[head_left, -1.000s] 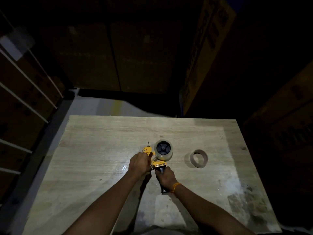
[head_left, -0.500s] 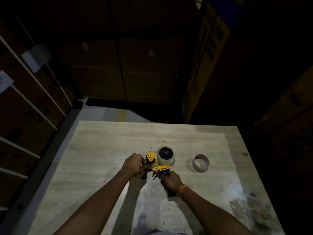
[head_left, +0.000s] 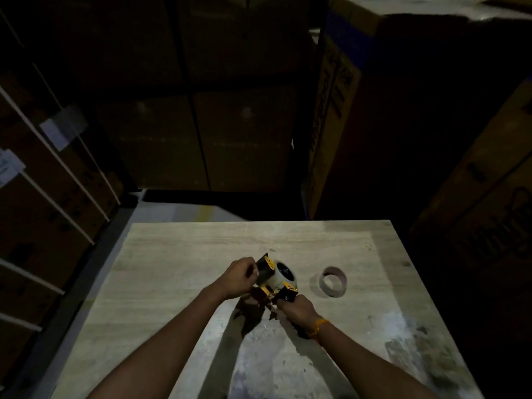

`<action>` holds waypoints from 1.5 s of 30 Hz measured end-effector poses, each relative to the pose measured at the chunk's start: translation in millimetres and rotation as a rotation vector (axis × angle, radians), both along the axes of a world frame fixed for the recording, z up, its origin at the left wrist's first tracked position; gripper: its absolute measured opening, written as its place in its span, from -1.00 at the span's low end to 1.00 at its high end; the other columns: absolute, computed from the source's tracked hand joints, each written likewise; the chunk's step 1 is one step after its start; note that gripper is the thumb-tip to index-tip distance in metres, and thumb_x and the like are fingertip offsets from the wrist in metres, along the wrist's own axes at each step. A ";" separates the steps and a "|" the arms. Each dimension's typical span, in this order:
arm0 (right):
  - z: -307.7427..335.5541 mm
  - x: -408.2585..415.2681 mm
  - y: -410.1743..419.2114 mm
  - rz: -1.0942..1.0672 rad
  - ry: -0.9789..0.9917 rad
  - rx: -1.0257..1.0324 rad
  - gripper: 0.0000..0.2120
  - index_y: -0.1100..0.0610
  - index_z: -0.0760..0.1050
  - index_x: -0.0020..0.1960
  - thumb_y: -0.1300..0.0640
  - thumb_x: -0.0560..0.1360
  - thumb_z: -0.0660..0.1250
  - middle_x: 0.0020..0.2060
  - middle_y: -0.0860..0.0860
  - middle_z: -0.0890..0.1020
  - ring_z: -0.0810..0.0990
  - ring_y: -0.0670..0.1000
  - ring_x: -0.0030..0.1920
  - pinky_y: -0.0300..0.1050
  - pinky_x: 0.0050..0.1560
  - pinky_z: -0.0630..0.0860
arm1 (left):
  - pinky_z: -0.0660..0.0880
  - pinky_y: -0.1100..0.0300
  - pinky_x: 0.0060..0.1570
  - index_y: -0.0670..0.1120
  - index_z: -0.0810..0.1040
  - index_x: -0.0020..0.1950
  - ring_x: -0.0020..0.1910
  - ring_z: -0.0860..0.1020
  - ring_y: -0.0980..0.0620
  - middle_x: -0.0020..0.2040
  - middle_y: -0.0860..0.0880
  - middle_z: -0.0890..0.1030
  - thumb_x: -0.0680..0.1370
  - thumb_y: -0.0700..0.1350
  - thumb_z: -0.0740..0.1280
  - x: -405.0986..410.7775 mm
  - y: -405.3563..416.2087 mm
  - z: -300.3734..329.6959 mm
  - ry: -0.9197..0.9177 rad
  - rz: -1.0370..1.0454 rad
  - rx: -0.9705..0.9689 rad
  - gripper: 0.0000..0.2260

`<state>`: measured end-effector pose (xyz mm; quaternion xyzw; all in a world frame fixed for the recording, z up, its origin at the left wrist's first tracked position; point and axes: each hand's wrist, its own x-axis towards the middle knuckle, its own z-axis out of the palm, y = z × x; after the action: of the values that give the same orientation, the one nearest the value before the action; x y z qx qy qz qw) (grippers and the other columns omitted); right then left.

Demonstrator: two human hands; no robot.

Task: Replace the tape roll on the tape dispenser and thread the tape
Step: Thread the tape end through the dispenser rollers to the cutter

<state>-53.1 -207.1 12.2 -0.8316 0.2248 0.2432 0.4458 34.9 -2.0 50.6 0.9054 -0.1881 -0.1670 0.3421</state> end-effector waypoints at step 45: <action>31.3 -18.2 -1.3 -0.029 -0.201 0.291 -0.79 0.08 0.45 -0.27 0.10 0.54 0.30 -0.55 0.01 0.41 0.35 -0.01 -0.57 -0.17 -0.47 0.29 | 0.51 0.22 -0.18 -0.17 0.67 0.12 -0.06 0.64 -0.03 0.02 -0.14 0.68 0.55 -0.25 0.46 77.4 -36.5 95.7 -0.060 -0.043 0.103 -0.85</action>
<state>-71.3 -208.5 43.5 -0.7751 0.1536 0.1823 0.5851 112.3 -38.5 146.3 0.9221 -0.2089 -0.1567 0.2857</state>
